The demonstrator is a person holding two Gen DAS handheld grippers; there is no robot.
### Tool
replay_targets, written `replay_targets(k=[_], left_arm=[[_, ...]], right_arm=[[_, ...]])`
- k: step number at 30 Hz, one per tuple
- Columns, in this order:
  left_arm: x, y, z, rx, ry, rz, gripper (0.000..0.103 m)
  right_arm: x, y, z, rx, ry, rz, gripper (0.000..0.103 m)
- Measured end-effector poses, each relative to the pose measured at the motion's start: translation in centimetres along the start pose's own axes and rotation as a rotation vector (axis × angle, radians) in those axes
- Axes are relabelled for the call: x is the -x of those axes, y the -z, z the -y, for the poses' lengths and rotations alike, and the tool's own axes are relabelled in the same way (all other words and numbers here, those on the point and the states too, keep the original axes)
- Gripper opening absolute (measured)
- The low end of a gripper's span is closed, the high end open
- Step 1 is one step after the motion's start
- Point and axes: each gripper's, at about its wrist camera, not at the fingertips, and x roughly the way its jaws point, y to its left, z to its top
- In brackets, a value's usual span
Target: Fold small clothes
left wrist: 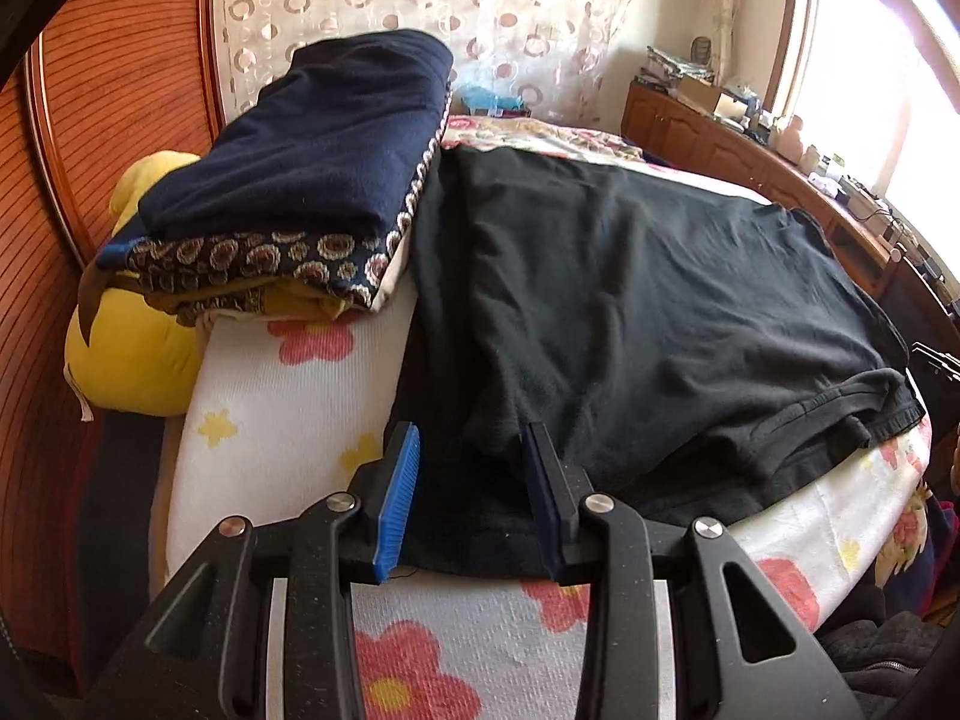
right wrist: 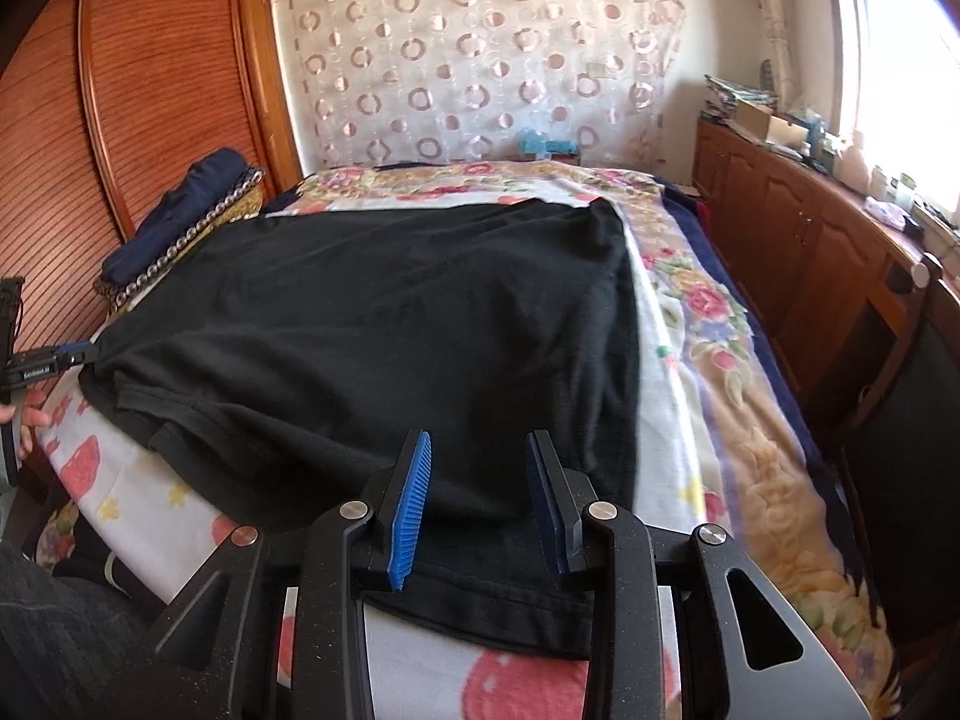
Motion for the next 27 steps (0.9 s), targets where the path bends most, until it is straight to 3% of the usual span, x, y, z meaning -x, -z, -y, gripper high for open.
replay_targets(k=[21, 27], left_arm=[[-1.5, -0.5, -0.3, -0.028, -0.028, -0.026, 0.038], [-1.8, -0.5, -0.7, -0.01, -0.032, -0.017, 0.049]], right_arm=[[-1.3, 0.4, -1.4, 0.026, -0.005, -0.032, 0.036], [-1.3, 0.6, -1.5, 0.027, 0.016, -0.033, 0.038]])
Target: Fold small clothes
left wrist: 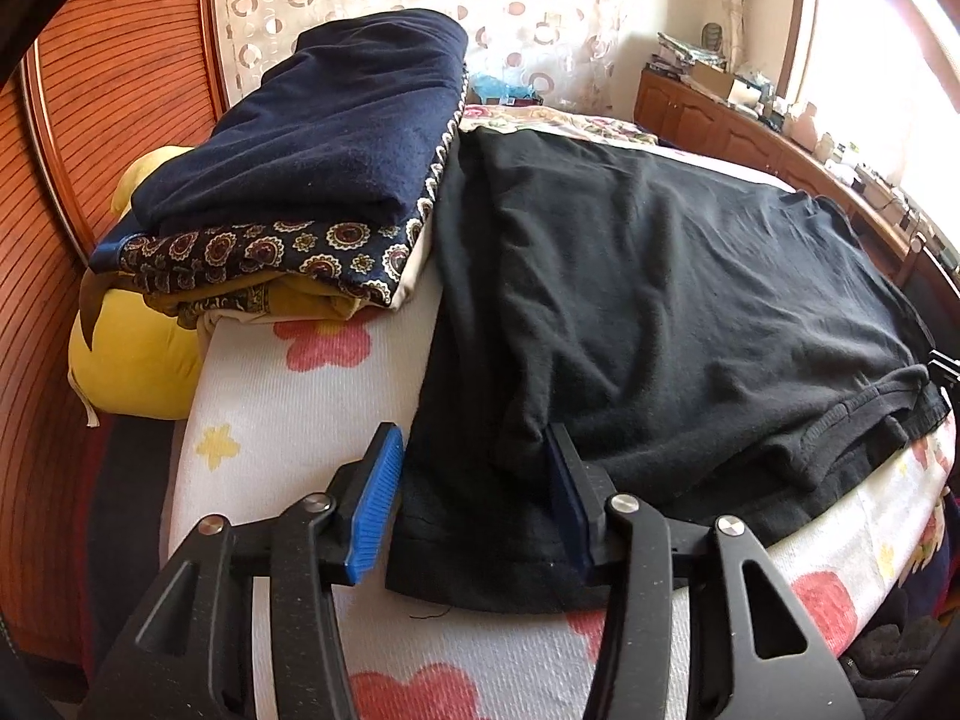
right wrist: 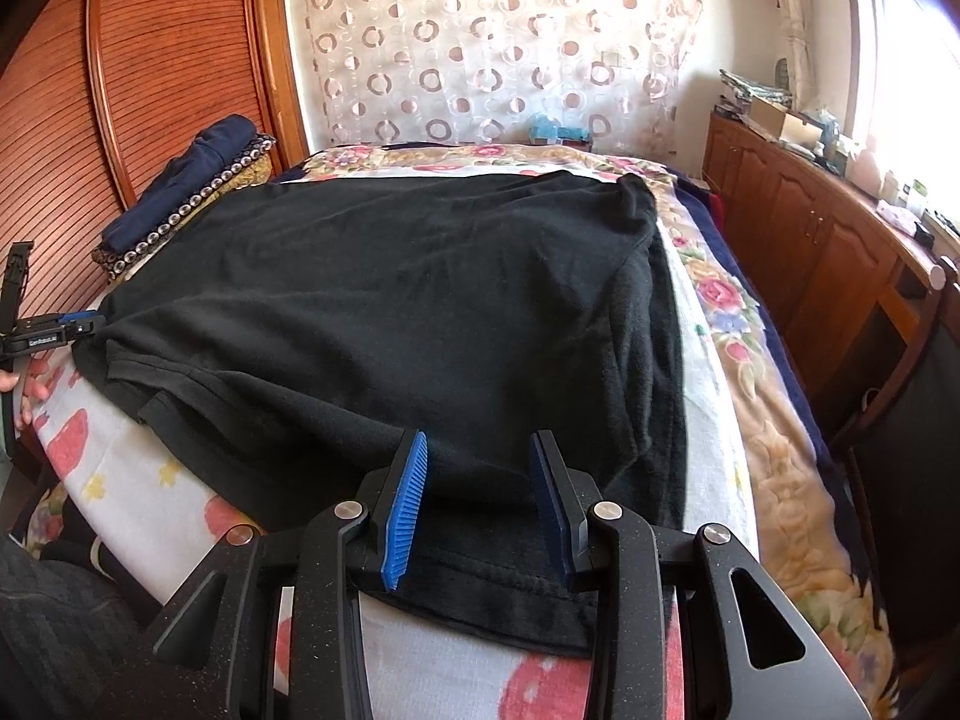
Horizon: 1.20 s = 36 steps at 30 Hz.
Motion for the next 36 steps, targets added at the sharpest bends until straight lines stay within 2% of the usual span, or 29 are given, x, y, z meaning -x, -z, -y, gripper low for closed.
replay_targets(k=[9, 15, 18, 19, 20, 21, 22, 31, 36], left_arm=[[0.0, 0.0, -0.1, -0.004, 0.001, 0.005, 0.051], [0.0, 0.1, 0.0, -0.005, 0.002, 0.016, 0.053], [-0.1, 0.1, 0.0, -0.007, 0.002, 0.014, 0.053], [-0.1, 0.1, 0.0, -0.007, 0.003, 0.014, 0.054], [-0.1, 0.1, 0.0, -0.007, 0.003, 0.014, 0.054], [-0.1, 0.1, 0.0, -0.007, 0.003, 0.014, 0.054], [-0.1, 0.1, 0.0, -0.008, 0.003, 0.015, 0.054], [-0.1, -0.2, -0.2, 0.007, 0.023, -0.006, 0.054], [-0.1, -0.4, -0.3, 0.028, 0.059, -0.017, 0.054]], right_arm=[[2.0, 1.1, 2.1, -0.024, 0.106, -0.009, 0.041], [2.0, 2.3, 2.4, -0.017, 0.144, -0.057, 0.041], [2.0, 2.7, 2.6, -0.03, 0.129, -0.069, 0.041], [2.1, 2.7, 2.7, -0.04, 0.115, -0.07, 0.037], [2.2, 2.6, 2.8, -0.043, 0.099, -0.067, 0.021], [2.4, 2.6, 2.8, -0.042, 0.078, -0.067, 0.013], [2.4, 2.6, 2.9, -0.039, 0.067, -0.07, 0.008], [3.3, 2.8, 4.2, -0.048, 0.065, -0.06, 0.006], [3.6, 2.4, 3.9, -0.048, 0.071, -0.01, 0.006]])
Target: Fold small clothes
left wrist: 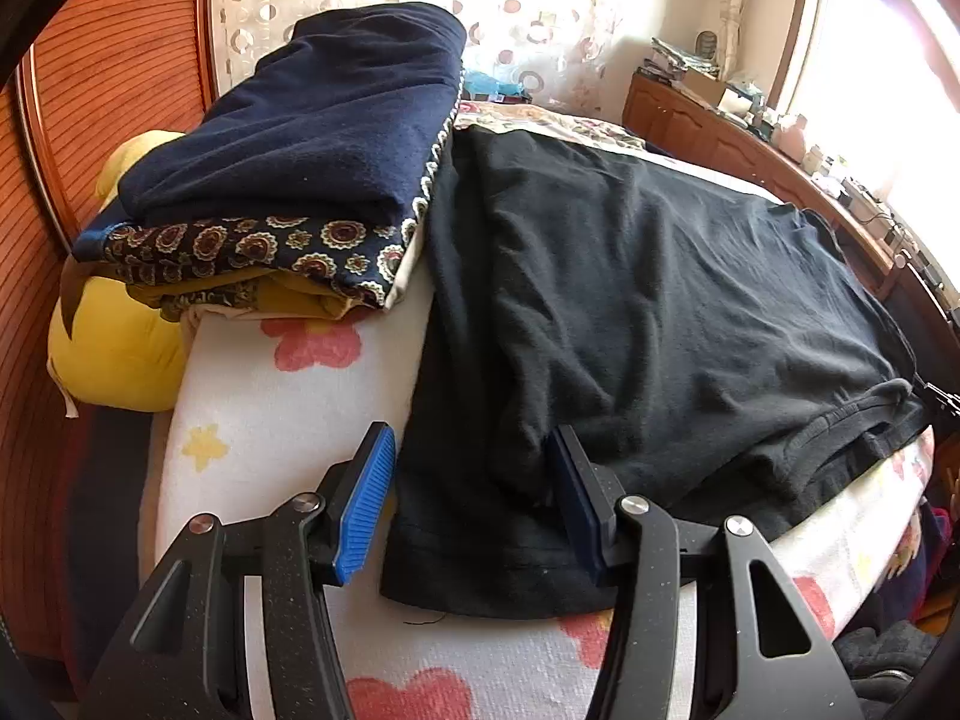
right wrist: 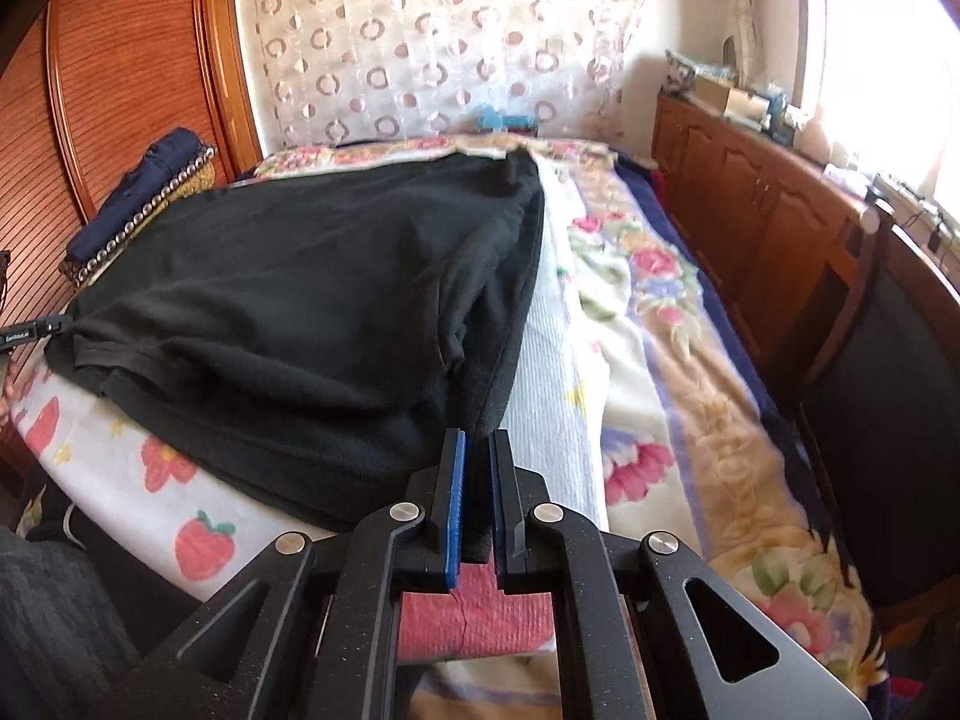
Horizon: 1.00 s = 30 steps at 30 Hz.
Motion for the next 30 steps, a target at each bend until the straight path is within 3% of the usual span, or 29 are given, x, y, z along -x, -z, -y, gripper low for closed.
replay_targets(k=[5, 6, 8, 9, 14, 19, 24, 30], left_arm=[[-0.2, -0.1, 0.5, -0.028, -0.019, -0.002, 0.054], [-0.3, 0.0, 0.7, -0.033, -0.015, 0.0, 0.054], [-0.4, -0.1, 0.8, -0.04, -0.005, 0.005, 0.053], [-0.5, -0.1, 1.0, -0.05, -0.001, 0.007, 0.052], [-0.6, -0.3, 1.8, -0.076, 0.063, 0.003, 0.015], [0.5, -0.8, 3.2, -0.081, 0.083, 0.062, 0.012], [3.6, -2.5, 6.1, -0.077, 0.171, 0.172, 0.011], [5.1, -6.3, 11.9, -0.154, 0.282, 0.236, 0.011]], right_arm=[[0.8, -0.5, -1.0, 0.037, 0.017, 0.044, 0.013], [0.9, -0.7, -1.3, 0.045, 0.012, 0.051, 0.016], [0.7, -1.0, -1.8, 0.052, 0.011, 0.059, 0.036], [0.6, -1.0, -2.0, 0.053, 0.005, 0.063, 0.038], [-1.0, -0.8, -3.0, 0.057, -0.008, 0.051, 0.04], [-1.9, -0.7, -3.4, 0.031, -0.025, 0.054, 0.04], [-2.3, -1.0, -3.2, 0.028, -0.031, 0.043, 0.04], [-1.7, -1.2, -2.9, 0.007, -0.024, 0.05, 0.04]])
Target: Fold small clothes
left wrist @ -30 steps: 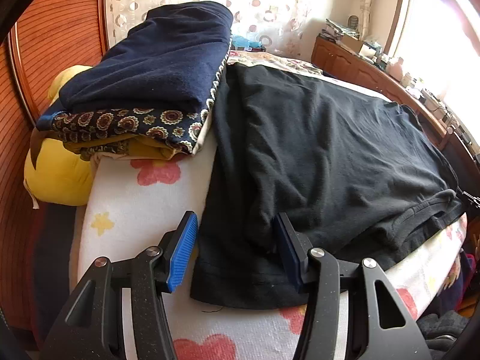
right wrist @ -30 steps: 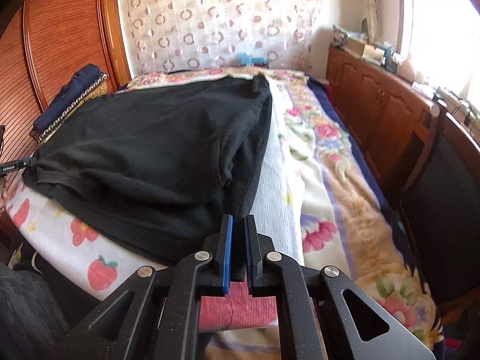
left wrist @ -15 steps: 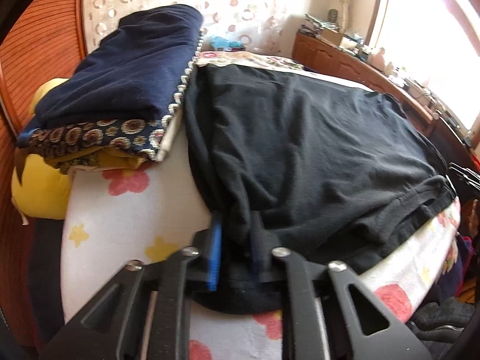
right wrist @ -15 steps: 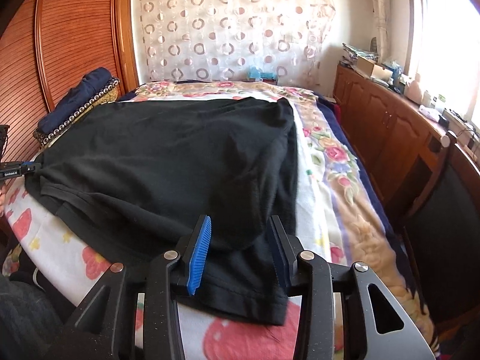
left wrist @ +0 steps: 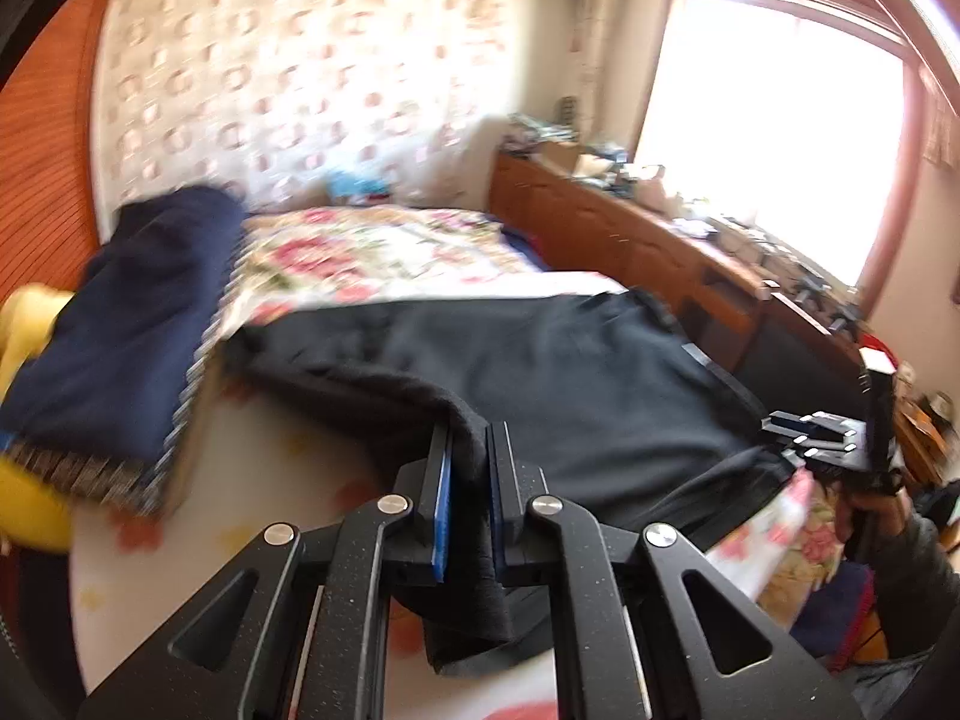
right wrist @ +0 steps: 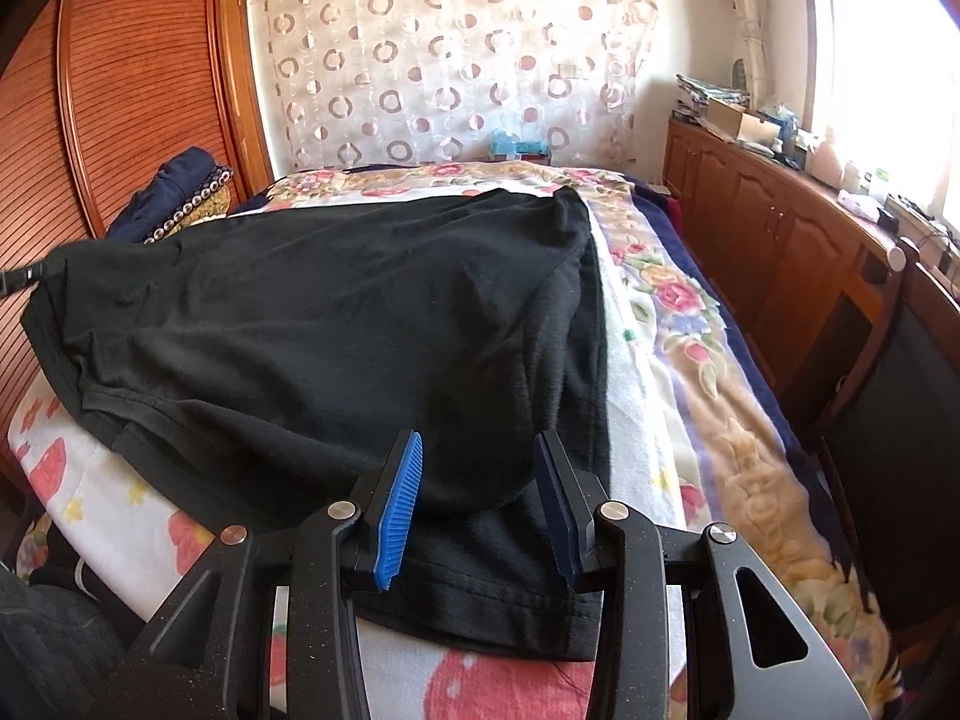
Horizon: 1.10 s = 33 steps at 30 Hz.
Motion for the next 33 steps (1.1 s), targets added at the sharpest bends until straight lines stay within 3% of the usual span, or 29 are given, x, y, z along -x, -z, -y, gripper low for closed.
replay_targets(k=[7, 13, 21, 23, 26, 33], left_arm=[[-1.7, -5.3, 6.5, -0.106, 0.113, 0.054, 0.011], [-3.1, -8.4, 11.5, -0.181, 0.207, 0.045, 0.011], [-3.9, -7.2, 16.4, -0.221, 0.297, -0.013, 0.011], [-4.7, -6.7, 16.5, -0.204, 0.325, -0.066, 0.021], [-4.7, -5.8, 16.4, -0.224, 0.295, -0.073, 0.041], [-3.1, -4.6, 14.2, -0.231, 0.195, -0.041, 0.045]], right_arm=[[1.1, 0.4, 0.3, -0.01, 0.004, 0.024, 0.04], [1.9, 0.7, 1.1, -0.03, 0.009, 0.051, 0.04], [3.0, 1.1, 0.7, -0.041, 0.004, 0.077, 0.04], [3.0, 1.3, 0.7, -0.042, 0.004, 0.077, 0.04], [2.8, 1.3, 0.8, -0.048, 0.002, 0.073, 0.04], [2.4, 0.4, -0.2, -0.028, -0.01, 0.077, 0.04]])
